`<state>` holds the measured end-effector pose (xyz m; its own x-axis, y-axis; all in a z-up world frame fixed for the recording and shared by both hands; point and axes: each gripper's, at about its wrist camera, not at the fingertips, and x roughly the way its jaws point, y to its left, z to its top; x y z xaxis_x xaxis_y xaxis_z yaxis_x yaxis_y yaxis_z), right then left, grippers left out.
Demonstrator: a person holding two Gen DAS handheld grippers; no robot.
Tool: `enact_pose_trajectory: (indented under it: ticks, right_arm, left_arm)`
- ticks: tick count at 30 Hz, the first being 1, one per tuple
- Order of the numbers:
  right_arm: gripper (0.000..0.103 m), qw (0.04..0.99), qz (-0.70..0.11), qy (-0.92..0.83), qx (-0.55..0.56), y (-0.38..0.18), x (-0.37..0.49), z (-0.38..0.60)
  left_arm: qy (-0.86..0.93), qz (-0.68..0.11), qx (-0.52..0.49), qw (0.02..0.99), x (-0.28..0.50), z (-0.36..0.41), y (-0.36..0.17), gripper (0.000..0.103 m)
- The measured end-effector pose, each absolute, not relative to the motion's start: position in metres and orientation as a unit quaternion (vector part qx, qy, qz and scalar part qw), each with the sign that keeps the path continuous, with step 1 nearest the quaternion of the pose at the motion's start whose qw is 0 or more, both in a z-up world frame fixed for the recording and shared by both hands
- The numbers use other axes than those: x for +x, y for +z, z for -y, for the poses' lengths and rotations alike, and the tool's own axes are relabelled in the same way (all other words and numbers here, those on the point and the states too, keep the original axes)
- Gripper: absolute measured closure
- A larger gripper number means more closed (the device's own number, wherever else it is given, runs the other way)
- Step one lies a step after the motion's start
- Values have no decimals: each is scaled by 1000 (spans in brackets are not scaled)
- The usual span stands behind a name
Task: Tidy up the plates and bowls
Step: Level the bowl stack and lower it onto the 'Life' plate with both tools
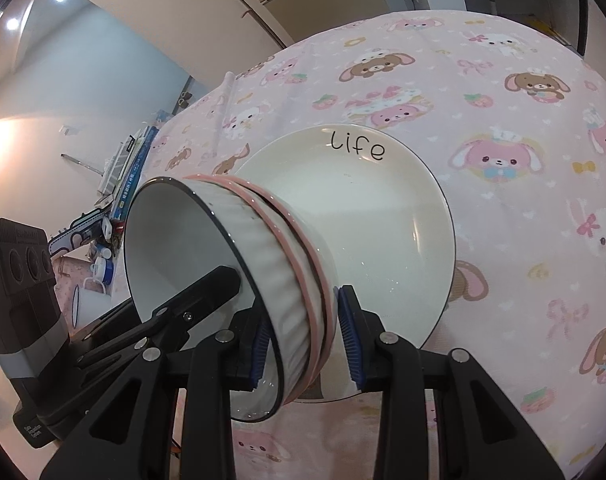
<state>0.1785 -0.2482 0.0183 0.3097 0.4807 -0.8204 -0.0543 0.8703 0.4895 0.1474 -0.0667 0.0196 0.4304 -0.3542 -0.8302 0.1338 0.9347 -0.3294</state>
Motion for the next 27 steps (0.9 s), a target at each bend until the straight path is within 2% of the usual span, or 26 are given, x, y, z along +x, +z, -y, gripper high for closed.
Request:
enact_pose_trajectory:
  ticks: [27]
  right_arm:
    - [71,788,-563,159,194,13,192,249]
  left_arm:
    - [-139,-516,-87,841,166,75,16,60]
